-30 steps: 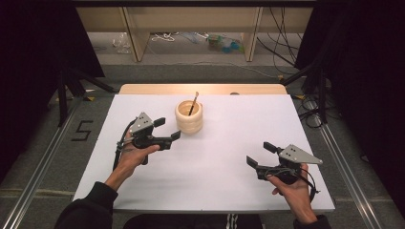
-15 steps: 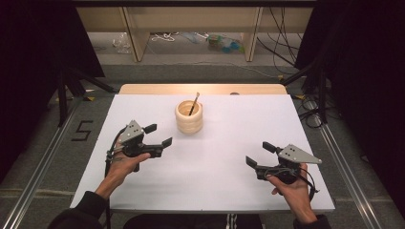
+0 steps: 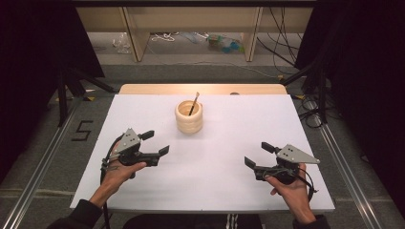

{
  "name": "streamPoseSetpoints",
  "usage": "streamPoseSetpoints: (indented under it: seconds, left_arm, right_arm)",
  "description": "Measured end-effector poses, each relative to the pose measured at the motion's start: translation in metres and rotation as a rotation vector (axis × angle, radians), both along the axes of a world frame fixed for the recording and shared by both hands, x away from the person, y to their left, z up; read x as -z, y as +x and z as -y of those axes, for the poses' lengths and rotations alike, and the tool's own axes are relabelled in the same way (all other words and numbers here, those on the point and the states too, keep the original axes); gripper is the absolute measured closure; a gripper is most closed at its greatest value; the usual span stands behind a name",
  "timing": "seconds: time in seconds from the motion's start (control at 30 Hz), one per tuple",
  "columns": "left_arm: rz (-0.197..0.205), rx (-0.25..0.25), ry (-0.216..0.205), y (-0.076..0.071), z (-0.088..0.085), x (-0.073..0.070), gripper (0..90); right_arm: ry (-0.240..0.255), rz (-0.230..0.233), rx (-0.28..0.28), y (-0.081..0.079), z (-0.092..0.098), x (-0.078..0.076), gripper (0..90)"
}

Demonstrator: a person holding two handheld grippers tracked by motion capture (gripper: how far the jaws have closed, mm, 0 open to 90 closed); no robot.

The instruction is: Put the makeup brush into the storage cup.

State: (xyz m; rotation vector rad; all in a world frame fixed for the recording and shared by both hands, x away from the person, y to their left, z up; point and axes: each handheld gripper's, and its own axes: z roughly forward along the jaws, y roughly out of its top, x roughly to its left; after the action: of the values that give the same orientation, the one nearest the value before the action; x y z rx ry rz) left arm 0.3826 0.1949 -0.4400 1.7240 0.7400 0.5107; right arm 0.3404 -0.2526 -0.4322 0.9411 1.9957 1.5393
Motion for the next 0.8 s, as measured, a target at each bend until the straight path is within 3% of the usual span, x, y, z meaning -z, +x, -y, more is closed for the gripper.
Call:
streamPoseSetpoints:
  seconds: [0.07,0.23,0.27,0.3,0.5,0.53,0.57,0.8]
  left_arm:
    - [0.007,0.008,0.011,-0.002,-0.001,0.001,17.0]
    - [0.006,0.009,0.014,-0.007,-0.003,0.002,17.0]
    - [0.007,0.008,0.016,-0.008,-0.004,0.002,17.0]
    - [0.009,0.009,0.018,-0.008,-0.005,0.003,17.0]
    - [0.006,-0.006,0.015,-0.01,-0.011,0.005,17.0]
    - [0.005,-0.012,0.016,-0.011,-0.013,0.005,17.0]
    - [0.006,-0.013,0.016,-0.012,-0.014,0.005,17.0]
    - [0.005,-0.029,0.011,-0.014,-0.022,0.006,17.1]
  right_arm:
    - [-0.007,0.021,0.003,0.001,0.001,0.0,15.9]
    - [-0.009,0.018,0.0,0.001,0.0,0.0,15.8]
    - [0.002,-0.016,-0.002,-0.001,-0.001,0.0,15.8]
    - [-0.015,0.012,0.002,0.0,0.0,0.0,15.8]
    - [-0.01,0.018,0.0,0.001,0.0,0.0,15.8]
    - [0.0,-0.012,-0.003,-0.001,-0.001,0.0,15.8]
    - [-0.011,0.019,-0.001,0.001,0.0,0.0,15.8]
    - [-0.012,0.019,-0.003,0.0,0.0,0.0,15.8]
